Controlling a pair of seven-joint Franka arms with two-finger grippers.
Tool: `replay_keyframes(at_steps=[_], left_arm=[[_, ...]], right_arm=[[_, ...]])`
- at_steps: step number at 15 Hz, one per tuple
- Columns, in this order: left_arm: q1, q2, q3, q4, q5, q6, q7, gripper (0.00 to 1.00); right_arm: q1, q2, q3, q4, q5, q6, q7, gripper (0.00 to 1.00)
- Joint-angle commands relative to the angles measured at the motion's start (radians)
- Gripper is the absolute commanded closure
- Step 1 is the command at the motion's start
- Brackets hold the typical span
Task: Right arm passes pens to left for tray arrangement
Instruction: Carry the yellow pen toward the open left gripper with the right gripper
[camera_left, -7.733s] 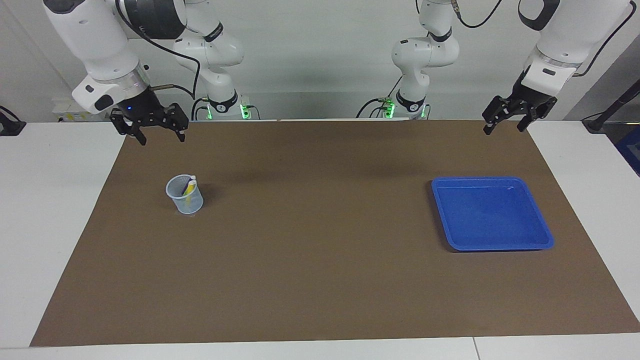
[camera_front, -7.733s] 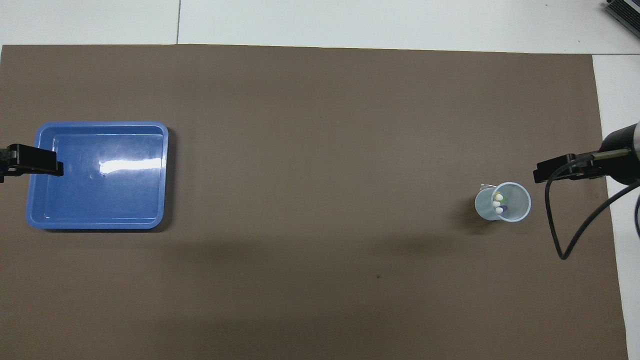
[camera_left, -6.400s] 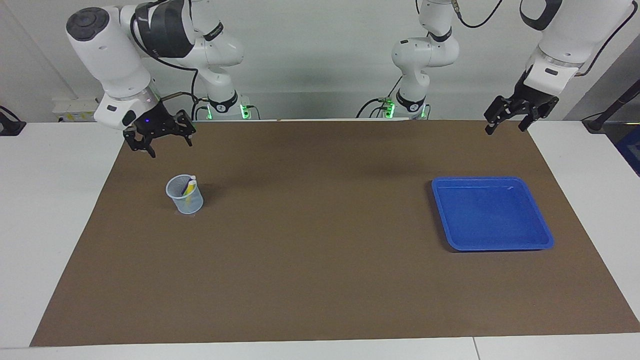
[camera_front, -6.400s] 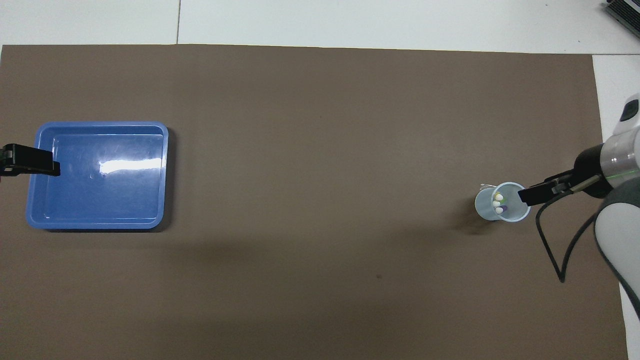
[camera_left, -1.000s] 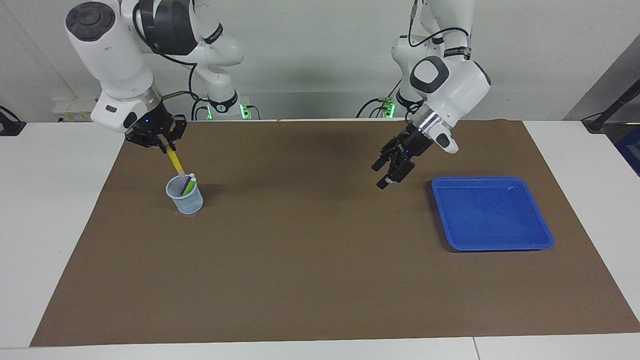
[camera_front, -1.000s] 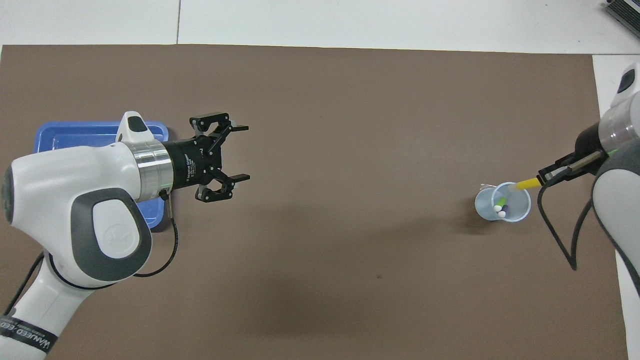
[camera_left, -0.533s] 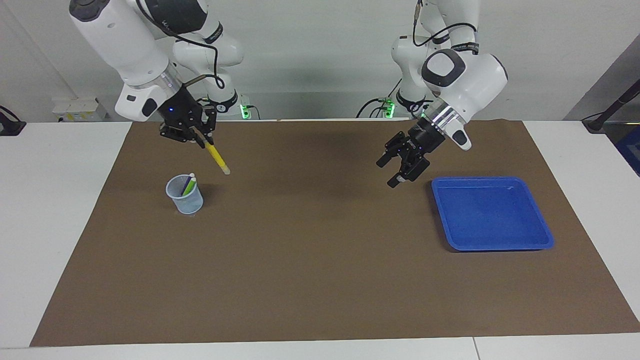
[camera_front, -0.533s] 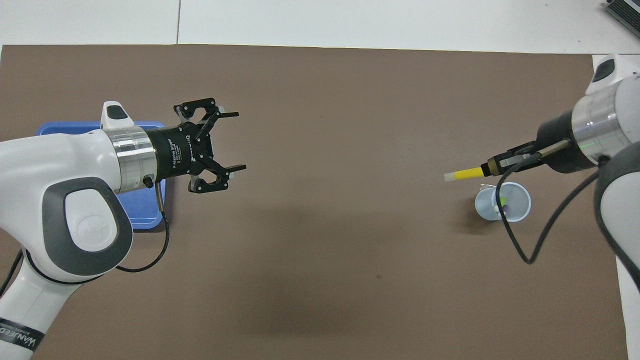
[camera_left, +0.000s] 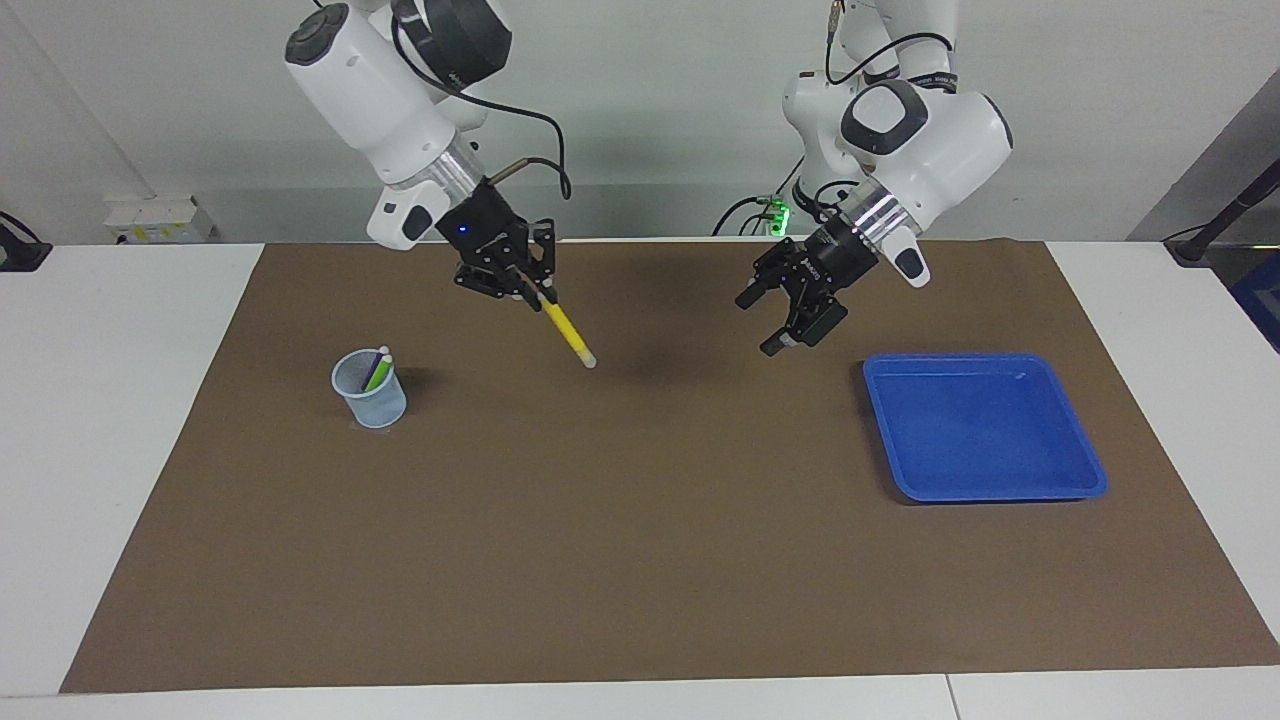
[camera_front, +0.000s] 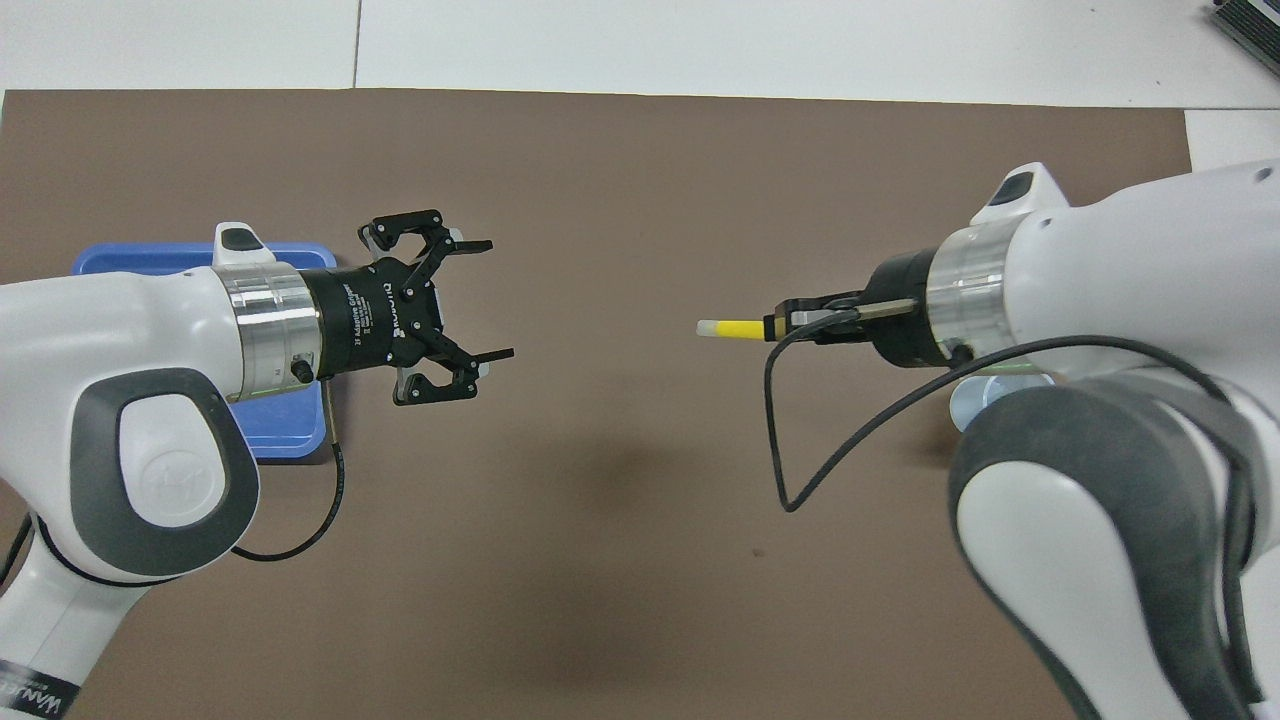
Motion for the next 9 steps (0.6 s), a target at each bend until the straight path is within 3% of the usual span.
replay_keyframes(at_steps=[1,5,9], left_arm=[[-0.022,-0.020,0.001,-0.016,-0.016,-0.004,-0.034,0.00],[-0.059,-0.031,0.001,-0.041,-0.016,-0.004,-0.031,0.00],[-0.060,-0.052,0.003,-0.062,-0.008,-0.083,0.002,0.01]], right_arm=[[0.097,-0.046,0.012,-0.086,0.026,0.130,0.153,1.00],[0.226,-0.045,0.012,-0.100,0.026,0.255,0.299,1.00],[0.240,-0.045,0.012,-0.100,0.026,0.255,0.296,1.00]])
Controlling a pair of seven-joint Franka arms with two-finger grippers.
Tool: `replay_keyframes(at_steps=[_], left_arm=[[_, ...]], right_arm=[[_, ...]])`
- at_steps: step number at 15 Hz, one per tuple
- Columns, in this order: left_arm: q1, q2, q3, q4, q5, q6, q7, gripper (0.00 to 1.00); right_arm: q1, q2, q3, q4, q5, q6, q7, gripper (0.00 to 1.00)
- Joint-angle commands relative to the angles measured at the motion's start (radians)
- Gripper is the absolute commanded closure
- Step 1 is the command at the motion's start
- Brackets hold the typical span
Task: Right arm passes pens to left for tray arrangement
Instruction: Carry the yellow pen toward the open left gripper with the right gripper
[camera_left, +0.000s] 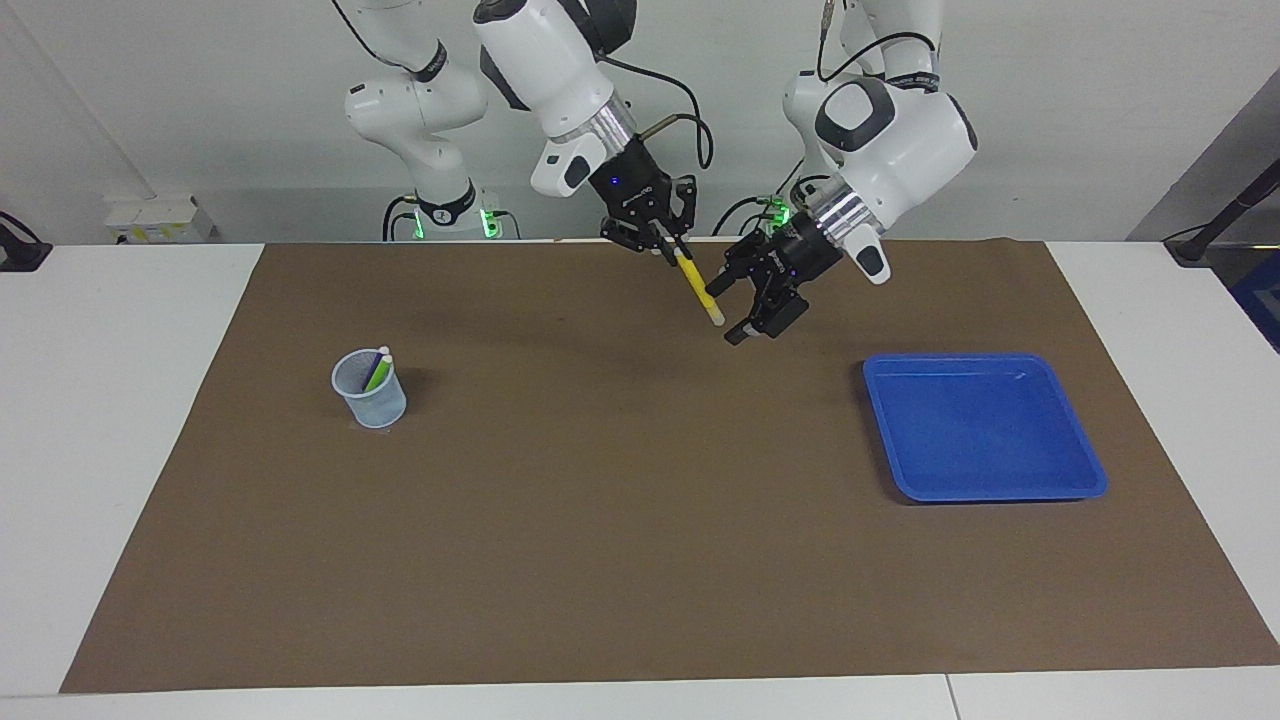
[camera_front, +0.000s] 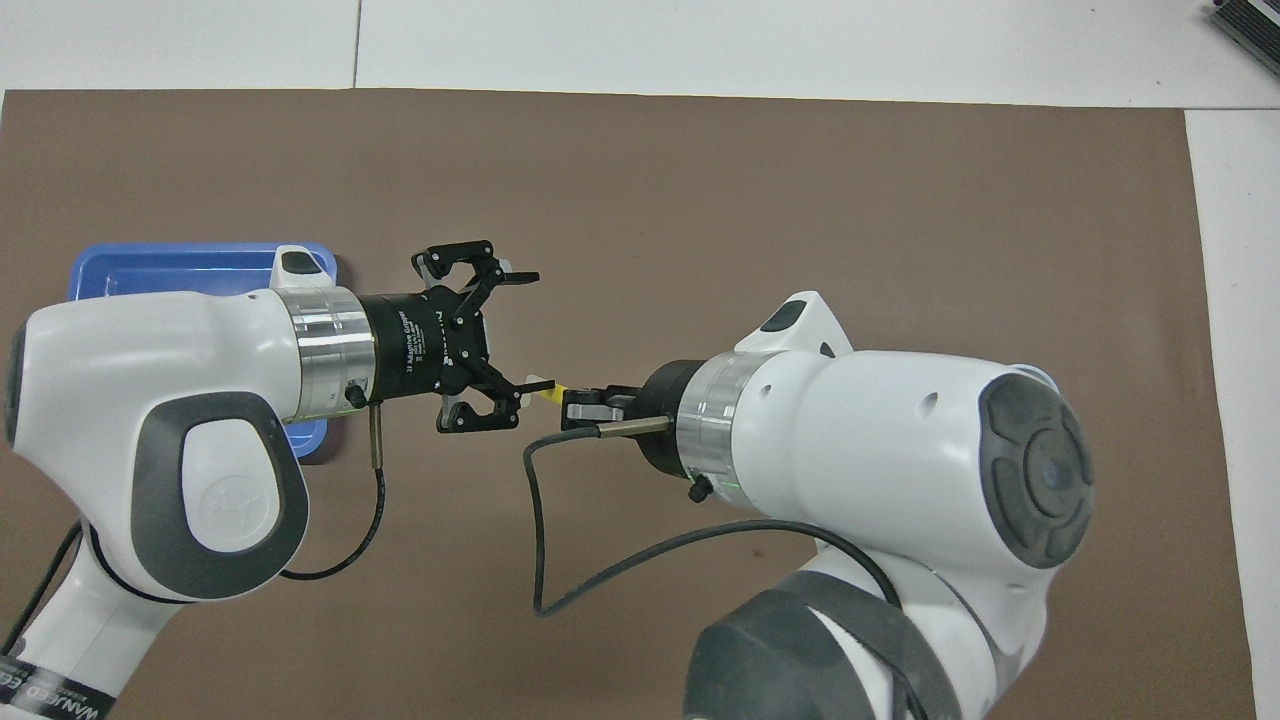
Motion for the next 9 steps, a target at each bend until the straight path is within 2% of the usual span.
replay_keyframes(at_steps=[1,3,9], left_arm=[[0.003,-0.055,0.012,-0.042,-0.008,-0.113,0.063,0.02],[0.026,-0.061,0.015,-0.040,-0.007,-0.182,0.090,0.02],[0.023,-0.073,0.012,-0.046,-0.005,-0.170,0.082,0.01]], right_arm=[[-0.007,-0.026,-0.005,-0.030,0.025,0.014,-0.007,1.00],[-0.007,-0.026,-0.005,-0.028,0.025,0.012,-0.007,1.00],[-0.007,-0.026,-0.005,-0.028,0.025,0.011,-0.008,1.00]])
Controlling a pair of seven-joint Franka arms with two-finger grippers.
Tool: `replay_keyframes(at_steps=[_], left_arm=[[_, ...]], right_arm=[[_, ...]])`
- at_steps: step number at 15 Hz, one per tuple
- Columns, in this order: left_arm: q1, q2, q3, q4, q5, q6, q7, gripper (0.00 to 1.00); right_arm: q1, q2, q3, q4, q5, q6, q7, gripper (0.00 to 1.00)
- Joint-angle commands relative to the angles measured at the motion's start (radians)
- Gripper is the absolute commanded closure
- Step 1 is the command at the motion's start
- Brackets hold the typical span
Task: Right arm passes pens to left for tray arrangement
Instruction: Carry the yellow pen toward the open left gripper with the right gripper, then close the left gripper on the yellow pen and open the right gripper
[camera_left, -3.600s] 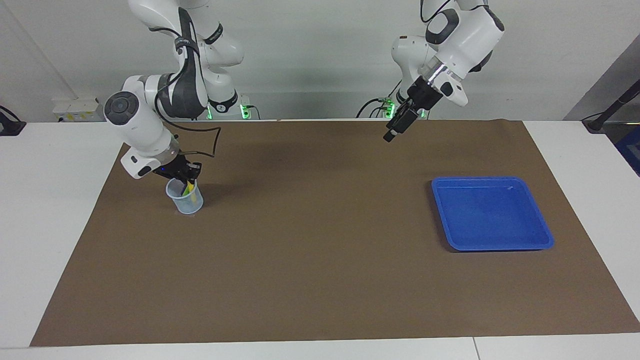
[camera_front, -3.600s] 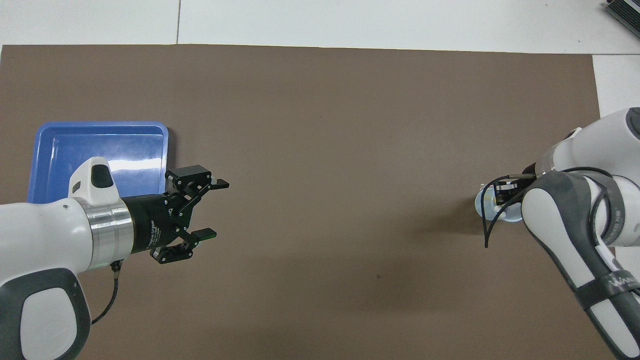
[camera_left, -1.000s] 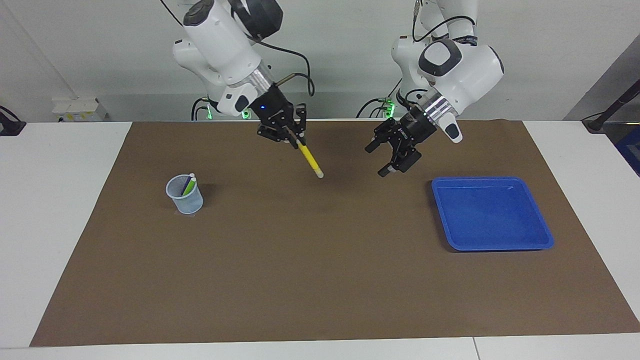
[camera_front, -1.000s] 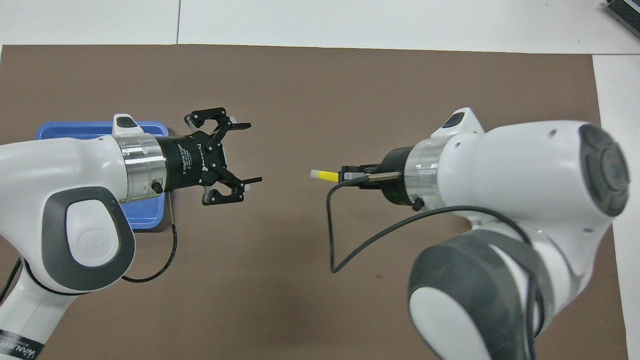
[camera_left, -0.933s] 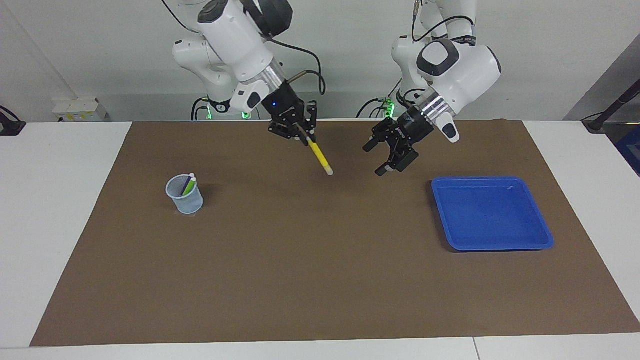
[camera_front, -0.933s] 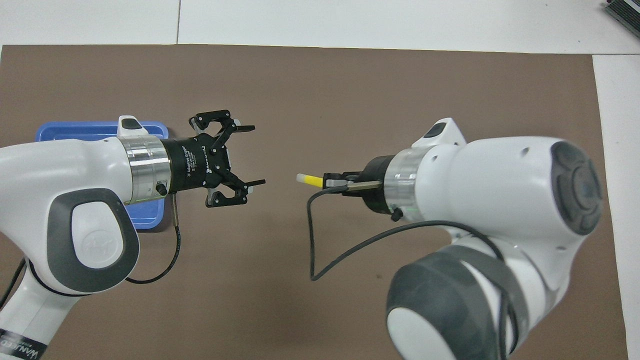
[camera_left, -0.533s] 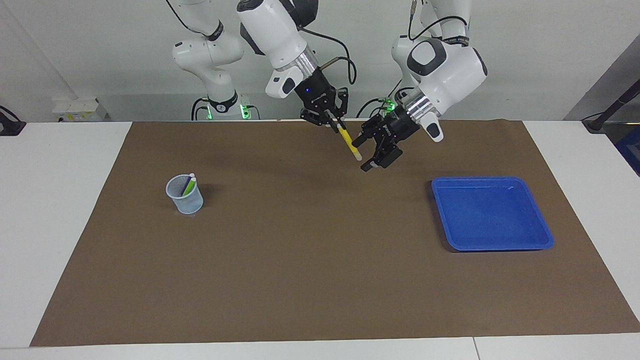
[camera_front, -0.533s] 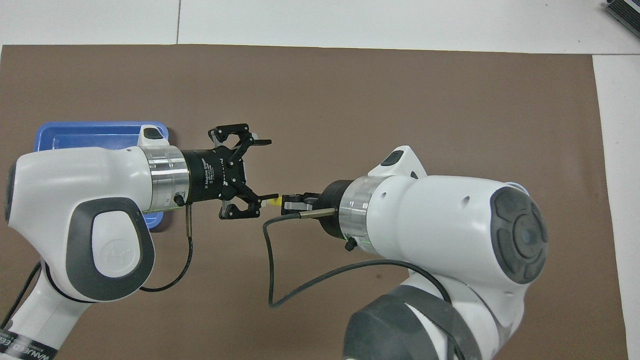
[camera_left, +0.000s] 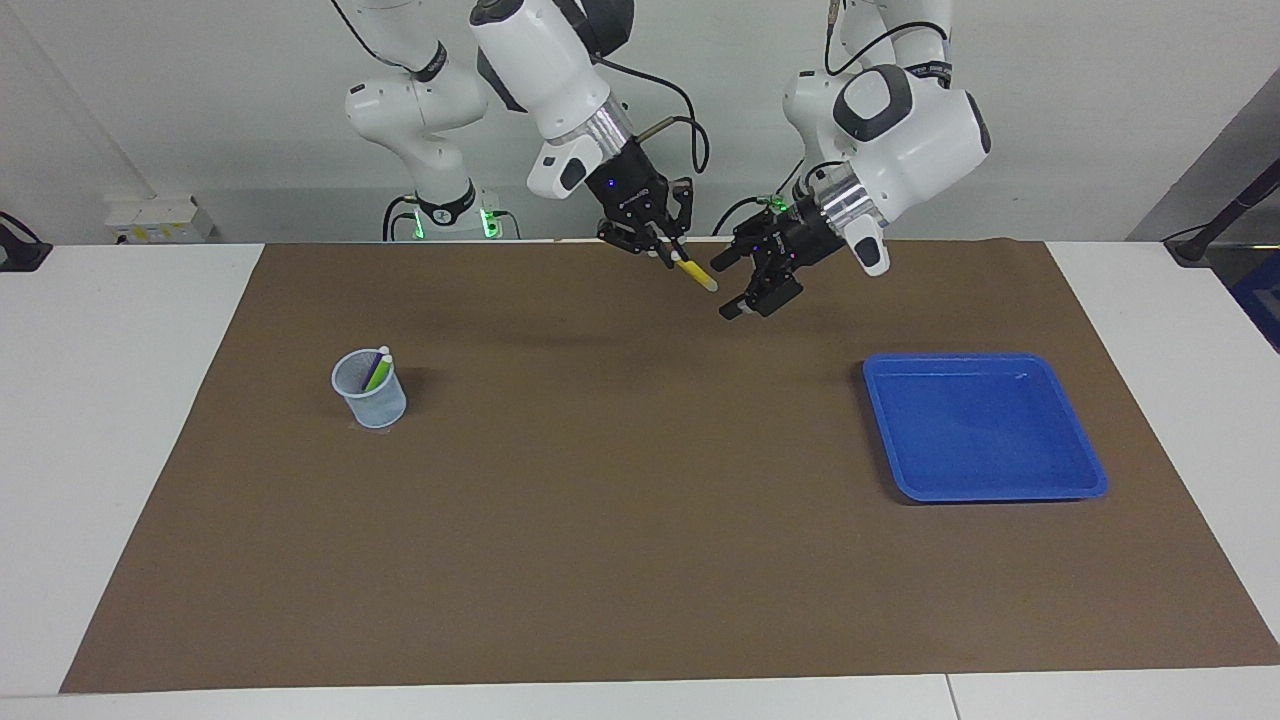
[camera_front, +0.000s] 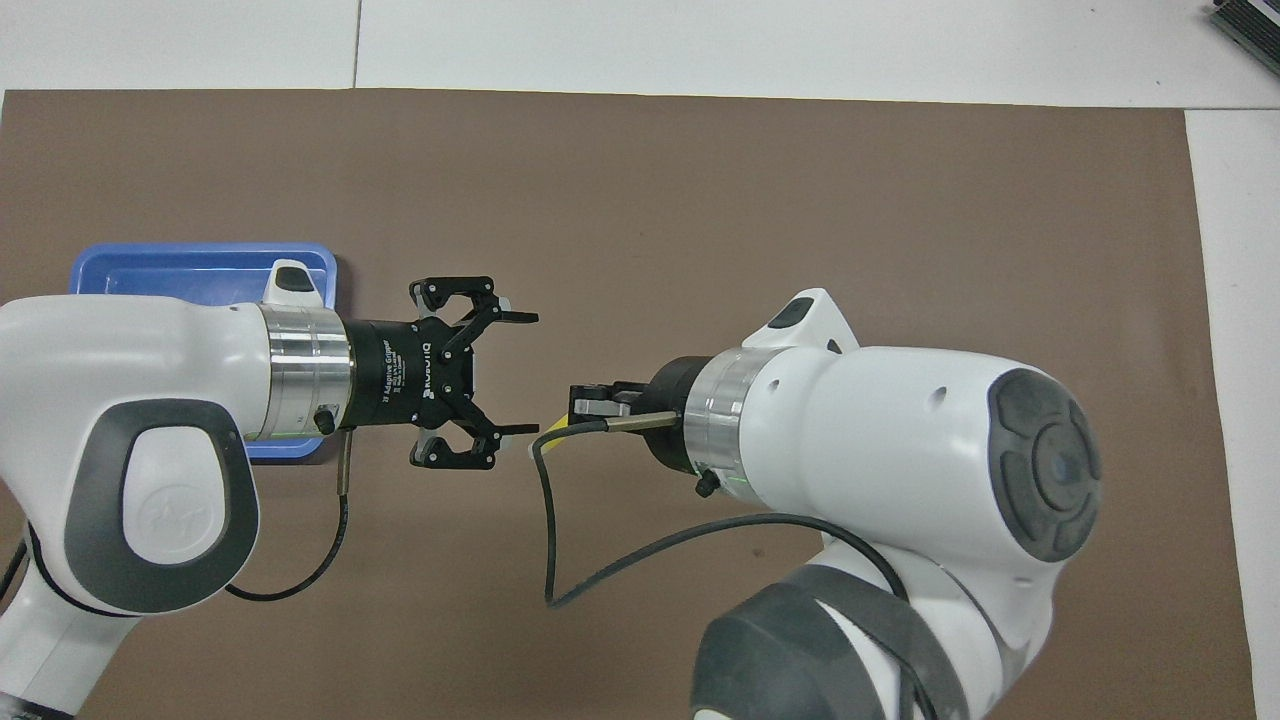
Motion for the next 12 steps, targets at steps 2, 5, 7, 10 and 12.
replay_keyframes(at_steps=[2,5,7,10,12], left_arm=[[-0.037,-0.050,-0.005,-0.067,-0.006,-0.008,0.015,0.01],[-0.038,-0.058,-0.006,-0.081,-0.006,-0.008,0.006,0.02],[-0.038,-0.058,-0.008,-0.082,-0.006,-0.008,-0.003,0.04],[-0.038,-0.061,-0.008,-0.089,-0.006,-0.009,-0.017,0.13],[-0.038,-0.073,-0.018,-0.110,-0.006,-0.007,-0.032,0.14]], right_arm=[[-0.006,-0.024,0.001,-0.025,0.025,0.014,-0.007,1.00],[-0.006,-0.024,0.001,-0.025,0.025,0.015,-0.007,1.00],[-0.006,-0.024,0.001,-0.025,0.025,0.014,-0.007,1.00],[-0.006,-0.024,0.001,-0.025,0.025,0.014,-0.008,1.00],[-0.006,-0.023,0.002,-0.025,0.025,0.014,-0.011,1.00]])
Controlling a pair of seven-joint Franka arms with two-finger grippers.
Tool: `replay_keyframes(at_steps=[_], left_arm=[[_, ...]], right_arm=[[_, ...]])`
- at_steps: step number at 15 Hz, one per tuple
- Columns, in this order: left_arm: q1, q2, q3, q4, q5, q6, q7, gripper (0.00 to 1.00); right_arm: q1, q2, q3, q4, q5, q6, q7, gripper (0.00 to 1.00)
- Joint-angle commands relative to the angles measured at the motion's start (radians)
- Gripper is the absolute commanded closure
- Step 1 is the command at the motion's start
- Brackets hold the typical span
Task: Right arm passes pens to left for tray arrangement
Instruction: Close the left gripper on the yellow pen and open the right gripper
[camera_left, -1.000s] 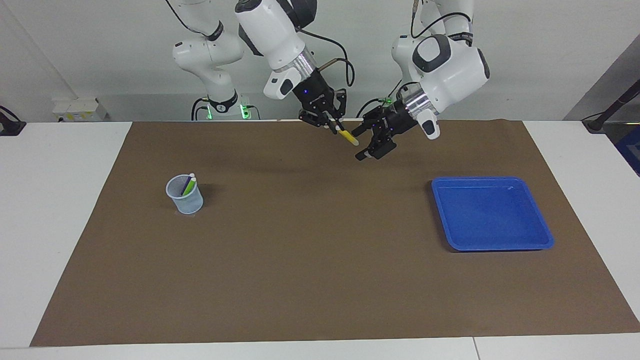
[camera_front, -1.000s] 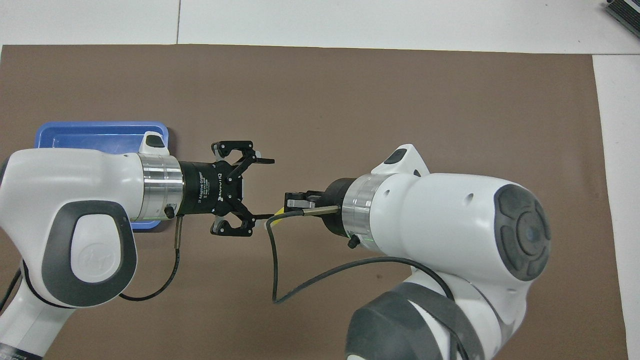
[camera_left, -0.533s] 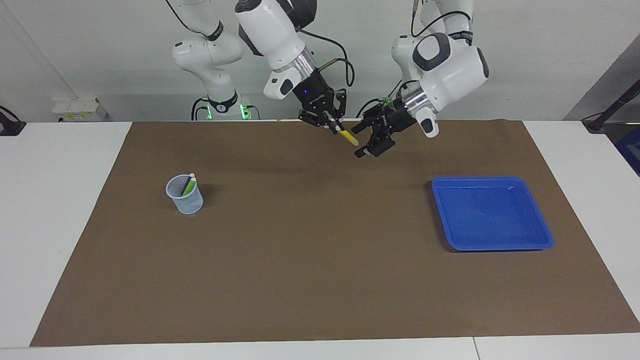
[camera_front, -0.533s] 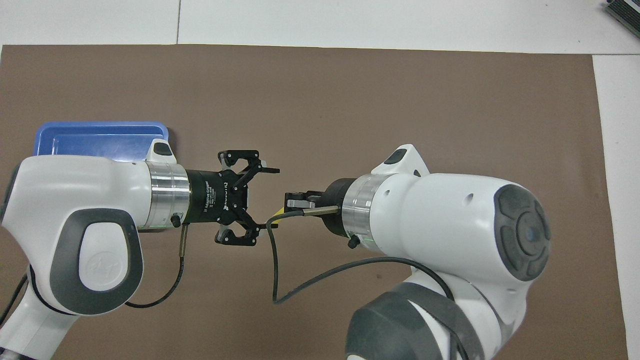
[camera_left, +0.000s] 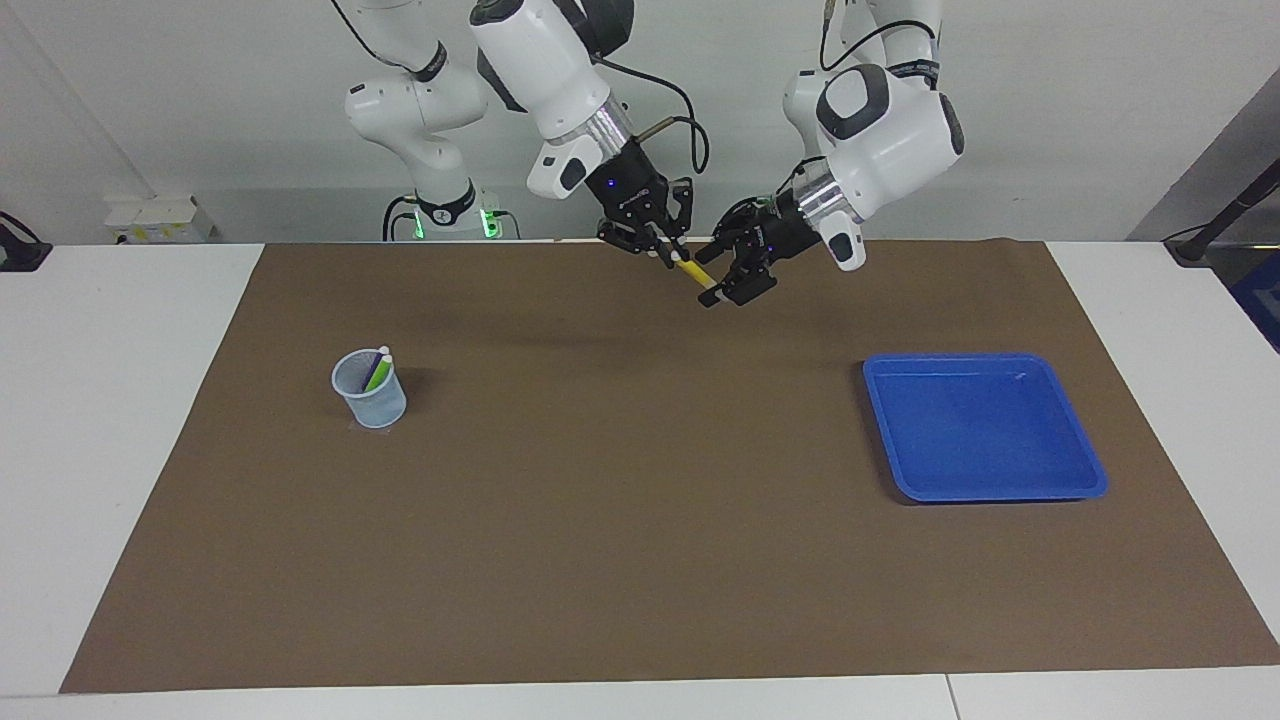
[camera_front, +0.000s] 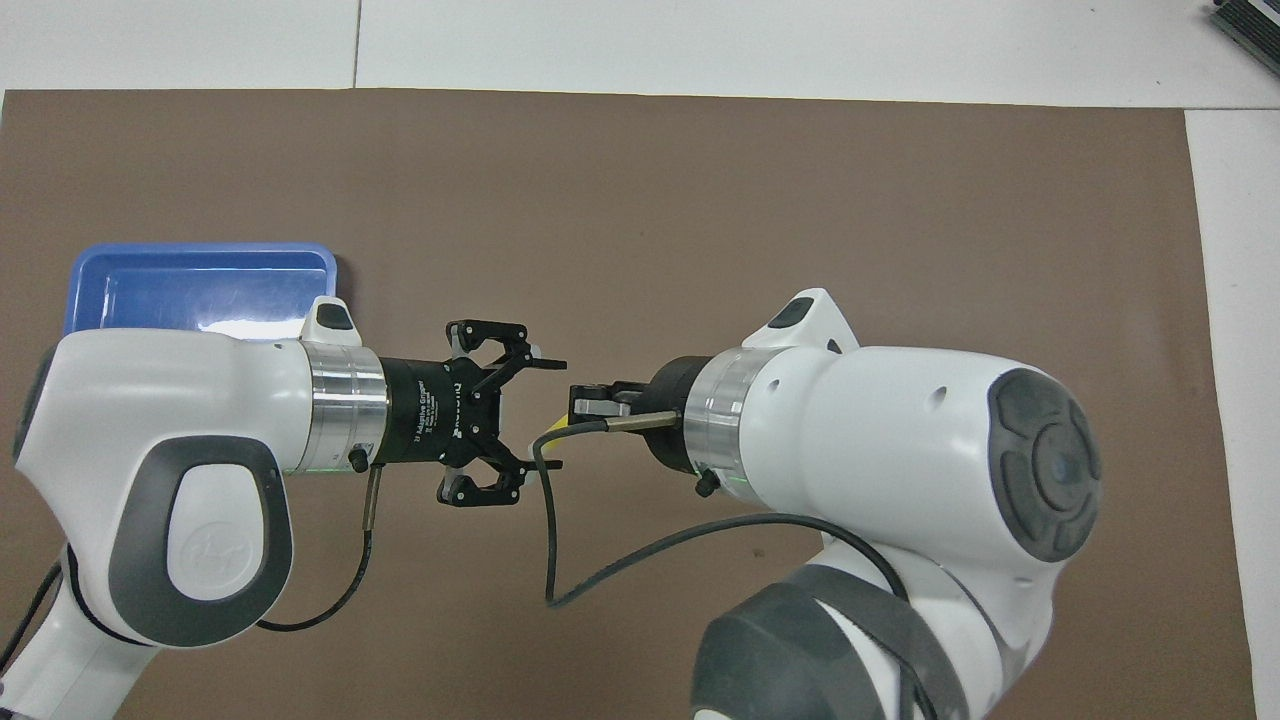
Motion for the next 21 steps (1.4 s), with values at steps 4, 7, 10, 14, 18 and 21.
replay_keyframes(at_steps=[4,7,10,14,18,21], left_arm=[[-0.008,-0.043,-0.013,-0.051,-0.006,0.009,-0.026,0.19],[-0.008,-0.044,-0.013,-0.053,-0.006,0.009,-0.026,0.42],[0.003,-0.044,-0.013,-0.050,-0.006,-0.002,-0.027,0.64],[0.003,-0.052,-0.013,-0.050,-0.004,-0.013,-0.029,1.00],[0.003,-0.066,-0.013,-0.047,0.011,-0.053,-0.026,1.00],[0.003,-0.066,-0.012,-0.042,0.019,-0.065,-0.029,1.00]], right_arm=[[-0.006,-0.023,0.001,-0.025,0.025,0.018,-0.010,1.00],[-0.006,-0.023,0.001,-0.025,0.025,0.024,-0.008,1.00],[-0.006,-0.021,0.001,-0.025,0.025,0.035,-0.008,1.00],[-0.006,-0.020,0.001,-0.025,0.025,0.037,-0.010,1.00],[-0.006,-0.020,0.001,-0.023,0.025,0.037,-0.010,1.00],[-0.009,-0.017,0.001,-0.019,0.025,0.032,0.000,0.77]])
